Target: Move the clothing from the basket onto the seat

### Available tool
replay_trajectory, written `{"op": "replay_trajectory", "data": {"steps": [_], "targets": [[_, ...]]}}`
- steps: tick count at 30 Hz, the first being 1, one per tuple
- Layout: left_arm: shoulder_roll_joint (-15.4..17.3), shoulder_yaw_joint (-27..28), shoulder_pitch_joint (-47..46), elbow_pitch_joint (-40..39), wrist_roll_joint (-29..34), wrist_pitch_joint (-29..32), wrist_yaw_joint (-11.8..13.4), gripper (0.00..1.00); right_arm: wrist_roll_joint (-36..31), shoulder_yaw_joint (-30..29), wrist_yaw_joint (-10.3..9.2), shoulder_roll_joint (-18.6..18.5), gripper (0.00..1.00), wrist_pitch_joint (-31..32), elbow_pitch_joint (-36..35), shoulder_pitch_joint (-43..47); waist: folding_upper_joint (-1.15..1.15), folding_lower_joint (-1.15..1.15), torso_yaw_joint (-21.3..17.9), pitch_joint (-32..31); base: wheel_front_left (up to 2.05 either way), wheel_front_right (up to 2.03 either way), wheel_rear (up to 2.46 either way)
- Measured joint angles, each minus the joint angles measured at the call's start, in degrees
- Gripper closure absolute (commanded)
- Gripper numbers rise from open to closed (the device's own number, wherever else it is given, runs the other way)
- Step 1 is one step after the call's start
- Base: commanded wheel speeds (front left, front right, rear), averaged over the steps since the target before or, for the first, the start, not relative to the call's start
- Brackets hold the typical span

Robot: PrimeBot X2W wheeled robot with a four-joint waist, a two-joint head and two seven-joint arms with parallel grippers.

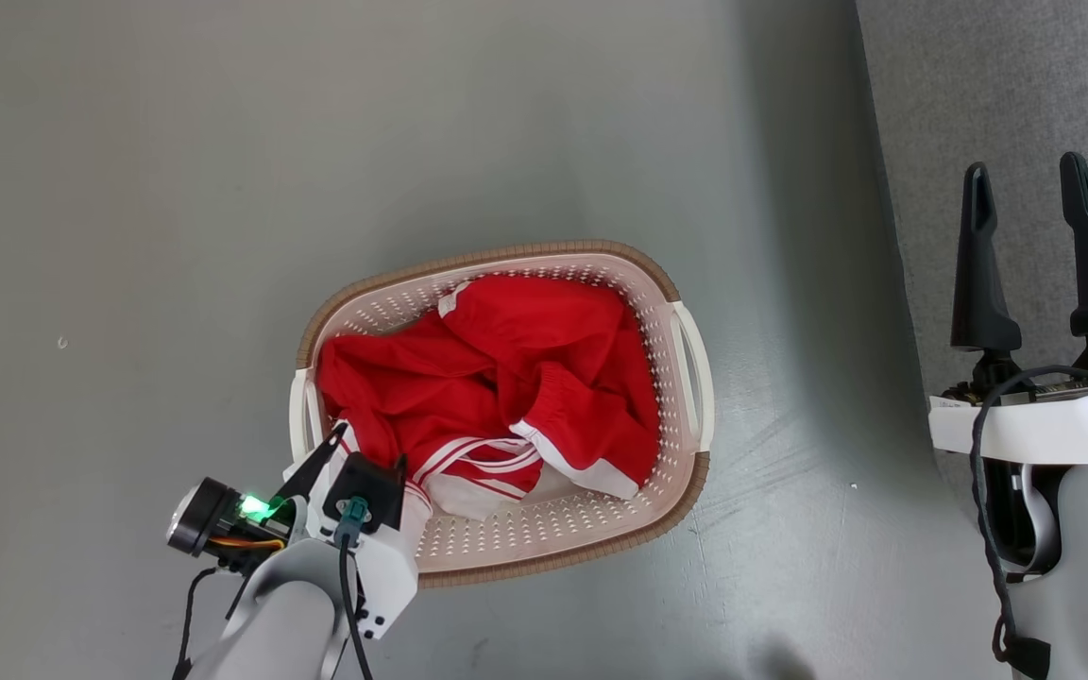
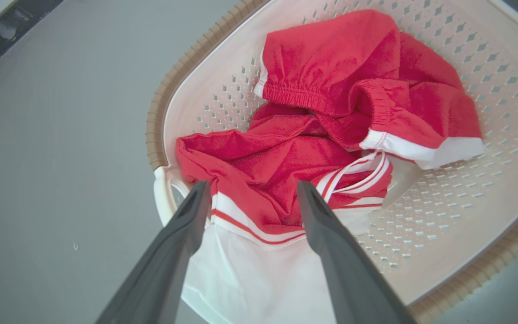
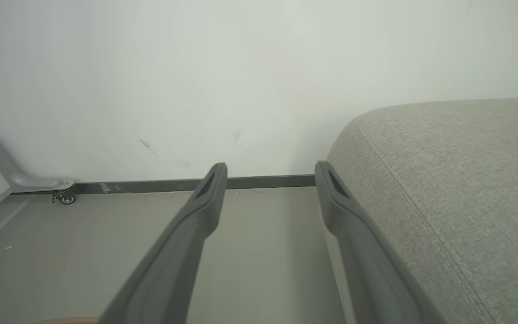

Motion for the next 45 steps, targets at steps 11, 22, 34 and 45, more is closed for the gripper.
{"op": "replay_trajectory", "data": {"steps": [11, 22, 34, 45], "targets": [[-0.19, -0.67, -2.28, 4.92, 1.11, 2.2, 1.44, 0.51, 0.41, -0.02, 0.0, 0.0, 0.0, -0.01, 0.33, -0.09, 0.0, 0.0, -0.54, 0.63, 0.0, 0.0, 0.0], [-0.36, -0.87, -3.89, 8.32, 1.8, 2.94, 3.48, 0.44, 0.41, -0.02, 0.0, 0.0, 0.0, -0.09, 0.2, -0.16, 0.0, 0.0, -1.01, 1.32, 0.0, 0.0, 0.0], [-1.14, -1.26, -5.84, 10.28, 2.12, 3.96, 5.69, 0.74, 0.92, -0.55, 0.0, 0.0, 0.0, -0.09, -0.38, -0.16, 0.0, 0.0, -1.45, 1.82, 0.0, 0.0, 0.0], [-1.56, -1.11, -6.87, 10.87, 1.97, 2.77, 5.8, 1.0, 0.96, -0.55, 0.0, 0.0, 0.0, -0.09, -0.59, -0.19, 0.0, -0.01, -1.14, 1.77, 0.0, 0.0, 0.0]]}}
